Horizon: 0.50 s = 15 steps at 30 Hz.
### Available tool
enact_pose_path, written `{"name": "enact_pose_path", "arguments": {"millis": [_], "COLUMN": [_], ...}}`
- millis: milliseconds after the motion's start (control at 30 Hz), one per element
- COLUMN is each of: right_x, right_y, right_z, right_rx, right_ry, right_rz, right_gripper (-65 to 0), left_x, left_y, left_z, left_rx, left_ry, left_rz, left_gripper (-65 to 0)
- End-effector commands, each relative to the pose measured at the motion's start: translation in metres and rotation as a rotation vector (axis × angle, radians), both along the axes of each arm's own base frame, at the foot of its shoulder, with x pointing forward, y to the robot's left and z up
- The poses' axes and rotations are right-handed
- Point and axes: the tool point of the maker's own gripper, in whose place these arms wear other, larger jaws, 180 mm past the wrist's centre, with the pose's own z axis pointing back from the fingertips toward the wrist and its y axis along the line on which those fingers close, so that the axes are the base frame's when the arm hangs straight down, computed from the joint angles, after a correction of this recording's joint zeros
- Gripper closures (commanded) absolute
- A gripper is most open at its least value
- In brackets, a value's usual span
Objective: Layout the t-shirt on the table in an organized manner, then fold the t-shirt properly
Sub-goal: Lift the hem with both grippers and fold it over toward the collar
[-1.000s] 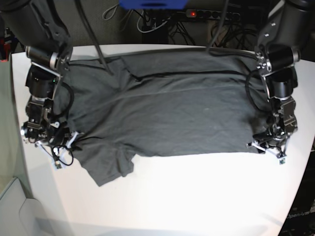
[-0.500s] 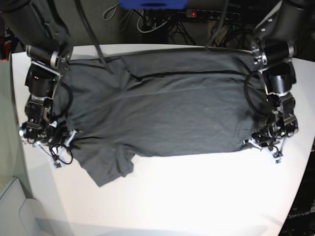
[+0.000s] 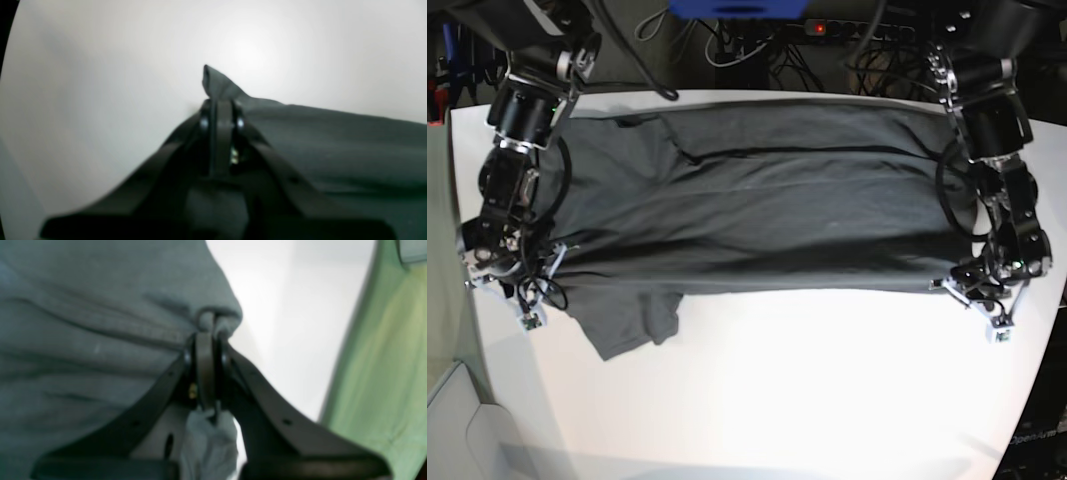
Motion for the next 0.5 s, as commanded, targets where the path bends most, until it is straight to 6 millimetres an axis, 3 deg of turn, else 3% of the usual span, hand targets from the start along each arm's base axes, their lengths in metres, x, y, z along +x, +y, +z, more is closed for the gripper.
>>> {"name": "enact_pose_path", "arguments": {"millis": [0, 167, 333, 467], "right_x": [0.017, 0.0, -0.018, -0.033], "right_y": [-0.005, -0.009, 0.0, 0.005], "right_z": [0.031, 0.045, 0.055, 0.063], "right_rx": [-0.02, -0.072, -0.074, -0.095], "right_ry": [-0.098, -0.136, -0.179, -0.203], "right_rz": [-0.003, -0.004, 0.009, 0.024], "right_gripper": [0.0, 0.0, 0.0, 0.0], "left_x": [0.015, 0.001, -0.019, -0.046], "left_y": [0.007, 0.006, 0.015, 0.027], "left_z": [0.031, 0.042, 0.046, 0.041], "left_rx": [0.028, 0.067, 0.044, 0.04], "left_ry": [-0.085, -0.09, -0.096, -0.064], "left_rz": [0.003, -0.009, 0.054, 0.111], "left_gripper": [-0.3, -0.3, -0.3, -0.3]}}
